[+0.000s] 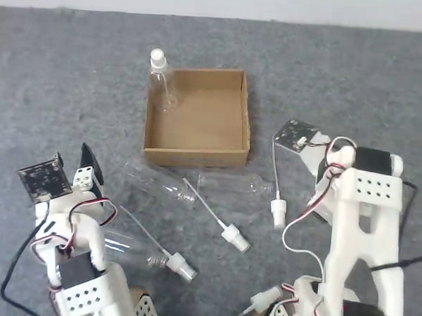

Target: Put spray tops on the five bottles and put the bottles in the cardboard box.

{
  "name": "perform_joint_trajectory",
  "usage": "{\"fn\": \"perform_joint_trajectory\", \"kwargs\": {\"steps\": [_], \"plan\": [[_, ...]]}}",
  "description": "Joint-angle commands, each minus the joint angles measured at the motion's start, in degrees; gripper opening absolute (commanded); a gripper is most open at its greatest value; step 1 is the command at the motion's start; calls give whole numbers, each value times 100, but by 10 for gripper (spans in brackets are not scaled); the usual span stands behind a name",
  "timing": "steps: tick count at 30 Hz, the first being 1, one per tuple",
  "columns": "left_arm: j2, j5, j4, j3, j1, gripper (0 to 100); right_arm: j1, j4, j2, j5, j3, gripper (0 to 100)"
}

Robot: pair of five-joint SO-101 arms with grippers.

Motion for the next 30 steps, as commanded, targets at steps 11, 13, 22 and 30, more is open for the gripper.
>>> {"fn": "perform_joint_trajectory", "kwargs": {"steps": [11,13,22,30], "plan": [[-88,-62,-176,-57,-44,170,-84,-655,145,545,0,296],[-88,-62,-176,-57,-44,170,-84,-681,145,721,167,296],[-88,-62,-176,-57,-44,170,-31,-1499,145,844,949,296],[-88,-70,-193,-13,-44,170,-31,-2448,145,844,1618,293]]}}
